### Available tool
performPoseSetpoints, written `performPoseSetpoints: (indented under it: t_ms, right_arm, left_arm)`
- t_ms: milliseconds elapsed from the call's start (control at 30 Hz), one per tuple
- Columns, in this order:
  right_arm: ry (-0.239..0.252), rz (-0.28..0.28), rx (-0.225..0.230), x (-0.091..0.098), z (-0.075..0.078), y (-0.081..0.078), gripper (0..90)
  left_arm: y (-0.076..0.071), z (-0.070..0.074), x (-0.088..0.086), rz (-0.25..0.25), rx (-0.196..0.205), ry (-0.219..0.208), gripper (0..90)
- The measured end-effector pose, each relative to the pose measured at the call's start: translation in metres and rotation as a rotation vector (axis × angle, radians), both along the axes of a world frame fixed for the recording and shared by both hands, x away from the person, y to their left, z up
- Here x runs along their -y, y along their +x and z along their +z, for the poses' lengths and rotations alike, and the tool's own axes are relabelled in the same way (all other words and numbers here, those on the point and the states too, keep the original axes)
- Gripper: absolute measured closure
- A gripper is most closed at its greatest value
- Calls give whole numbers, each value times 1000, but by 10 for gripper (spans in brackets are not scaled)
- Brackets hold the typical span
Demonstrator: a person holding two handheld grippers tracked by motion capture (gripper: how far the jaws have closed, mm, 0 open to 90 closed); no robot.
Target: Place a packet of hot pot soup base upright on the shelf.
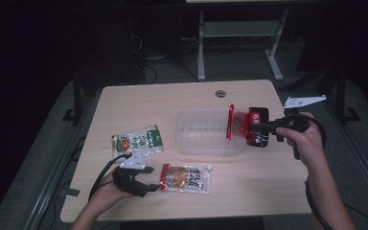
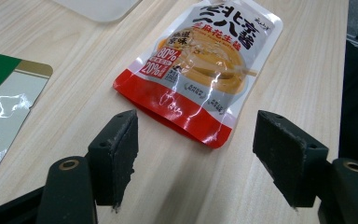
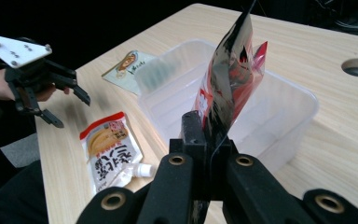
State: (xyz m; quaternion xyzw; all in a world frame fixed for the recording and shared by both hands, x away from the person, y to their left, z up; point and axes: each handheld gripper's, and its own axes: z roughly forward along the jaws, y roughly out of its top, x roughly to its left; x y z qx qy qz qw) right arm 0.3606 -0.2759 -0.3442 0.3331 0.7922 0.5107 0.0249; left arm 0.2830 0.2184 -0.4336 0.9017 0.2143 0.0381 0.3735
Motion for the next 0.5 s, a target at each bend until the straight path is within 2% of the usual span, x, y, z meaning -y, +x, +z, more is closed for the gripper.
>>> performPoseSetpoints:
  t_ms: [500]
  right_arm:
    - [-42, -33, -12, 9, -6, -3, 900]
  left_arm:
    - [-1, -2, 2, -9, -12, 14, 306]
